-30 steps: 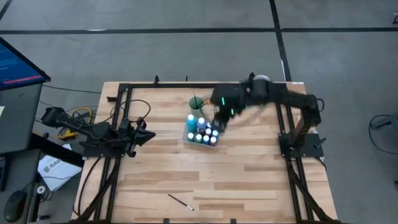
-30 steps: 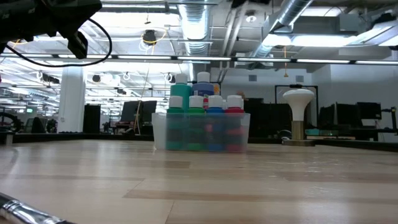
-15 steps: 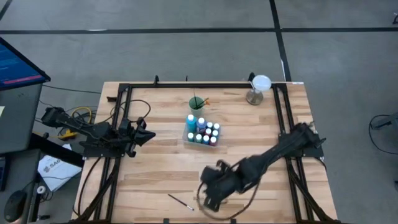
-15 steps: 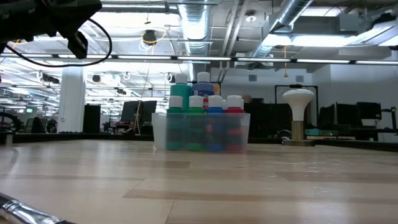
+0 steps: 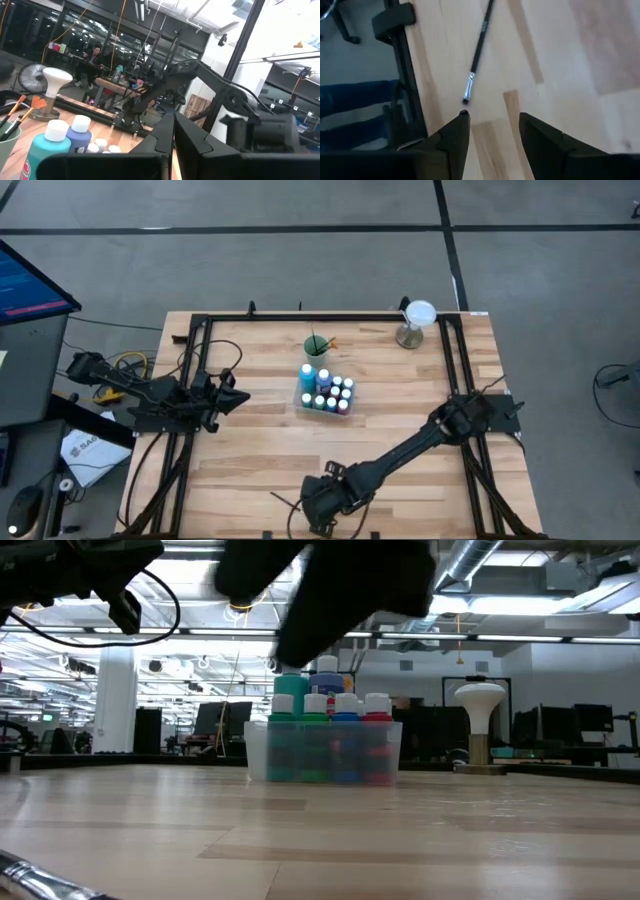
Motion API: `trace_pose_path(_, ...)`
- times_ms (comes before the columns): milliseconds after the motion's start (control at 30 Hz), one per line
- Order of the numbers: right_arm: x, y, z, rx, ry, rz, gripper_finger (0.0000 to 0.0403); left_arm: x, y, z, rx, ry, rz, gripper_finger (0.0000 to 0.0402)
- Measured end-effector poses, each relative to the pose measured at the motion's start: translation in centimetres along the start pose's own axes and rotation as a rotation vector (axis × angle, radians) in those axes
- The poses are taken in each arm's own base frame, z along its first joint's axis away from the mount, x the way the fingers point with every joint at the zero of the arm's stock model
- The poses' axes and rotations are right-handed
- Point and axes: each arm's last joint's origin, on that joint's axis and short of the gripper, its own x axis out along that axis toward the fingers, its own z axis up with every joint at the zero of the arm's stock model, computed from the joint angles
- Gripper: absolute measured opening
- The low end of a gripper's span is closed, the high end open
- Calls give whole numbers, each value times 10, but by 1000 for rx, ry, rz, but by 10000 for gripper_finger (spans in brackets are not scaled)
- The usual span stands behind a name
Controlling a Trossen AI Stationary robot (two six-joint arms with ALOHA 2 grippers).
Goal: Pick & Place Paint Supplies
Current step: Put the black brush into the green cup
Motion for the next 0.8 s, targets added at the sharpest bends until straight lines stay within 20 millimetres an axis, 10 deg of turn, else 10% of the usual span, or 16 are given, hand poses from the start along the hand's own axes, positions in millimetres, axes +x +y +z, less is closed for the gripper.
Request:
trace_pose_path(400,57,15,-3,-65,68,-35,184,0,0,1,-4,-11,-5,8)
trace_pose_path(800,71,15,-8,-98,71,-95,170,0,0,1,-6,-15,-3,8)
